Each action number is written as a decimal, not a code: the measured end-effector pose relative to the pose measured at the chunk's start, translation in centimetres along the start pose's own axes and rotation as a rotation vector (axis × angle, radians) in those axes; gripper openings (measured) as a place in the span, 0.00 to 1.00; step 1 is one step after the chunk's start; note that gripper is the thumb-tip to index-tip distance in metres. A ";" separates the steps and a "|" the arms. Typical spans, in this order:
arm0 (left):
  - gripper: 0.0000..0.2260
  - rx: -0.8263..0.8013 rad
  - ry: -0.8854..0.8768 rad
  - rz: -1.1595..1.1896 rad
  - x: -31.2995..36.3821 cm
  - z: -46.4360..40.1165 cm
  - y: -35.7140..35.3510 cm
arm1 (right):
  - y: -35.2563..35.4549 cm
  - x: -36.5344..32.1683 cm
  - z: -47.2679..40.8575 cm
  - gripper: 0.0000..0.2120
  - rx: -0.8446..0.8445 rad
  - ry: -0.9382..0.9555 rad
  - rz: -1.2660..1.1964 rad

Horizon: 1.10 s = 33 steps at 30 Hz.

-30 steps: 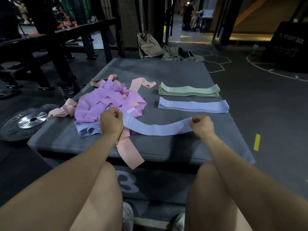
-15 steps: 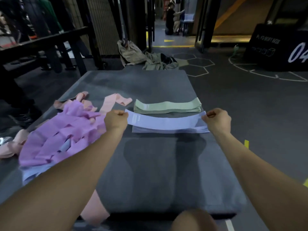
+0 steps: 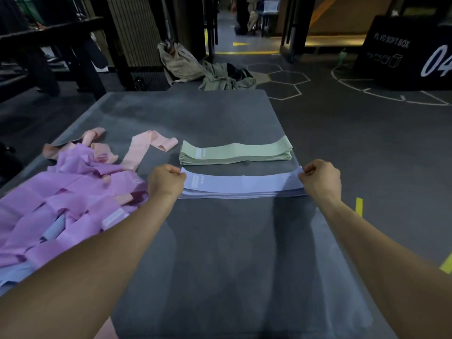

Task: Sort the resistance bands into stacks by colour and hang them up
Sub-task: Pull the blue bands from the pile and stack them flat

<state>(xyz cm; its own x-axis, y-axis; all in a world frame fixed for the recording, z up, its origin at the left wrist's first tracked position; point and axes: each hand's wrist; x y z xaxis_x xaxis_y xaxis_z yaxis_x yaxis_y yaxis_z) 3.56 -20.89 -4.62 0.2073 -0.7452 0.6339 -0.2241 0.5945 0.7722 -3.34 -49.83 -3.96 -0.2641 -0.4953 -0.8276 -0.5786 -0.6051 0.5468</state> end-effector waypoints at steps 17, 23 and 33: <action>0.18 0.109 -0.351 -0.202 -1.2 -0.6 -0.8 | -1.2 -0.6 0.5 0.17 -0.066 0.354 0.190; 0.36 -0.321 -0.770 -0.416 -0.4 -1.8 0.5 | -4.3 -3.5 1.1 0.41 -0.702 0.507 0.349; 0.28 -0.489 -0.719 -0.463 -0.8 -2.5 0.3 | -5.5 -3.3 0.3 0.37 -0.794 0.480 0.304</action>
<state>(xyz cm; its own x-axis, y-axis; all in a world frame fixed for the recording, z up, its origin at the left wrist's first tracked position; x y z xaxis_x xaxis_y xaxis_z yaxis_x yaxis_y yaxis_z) 5.69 -19.37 -4.74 -0.4897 -0.8458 0.2116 0.1853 0.1362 0.9732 0.49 -44.72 -4.25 0.1281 -0.7942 -0.5940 0.1968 -0.5666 0.8001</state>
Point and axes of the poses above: each hand's wrist, its own z-axis away from the middle knuckle, its own y-axis out of the back of the hand, x = y × z, and after that the axes turned 13 degrees about -z, right-handed
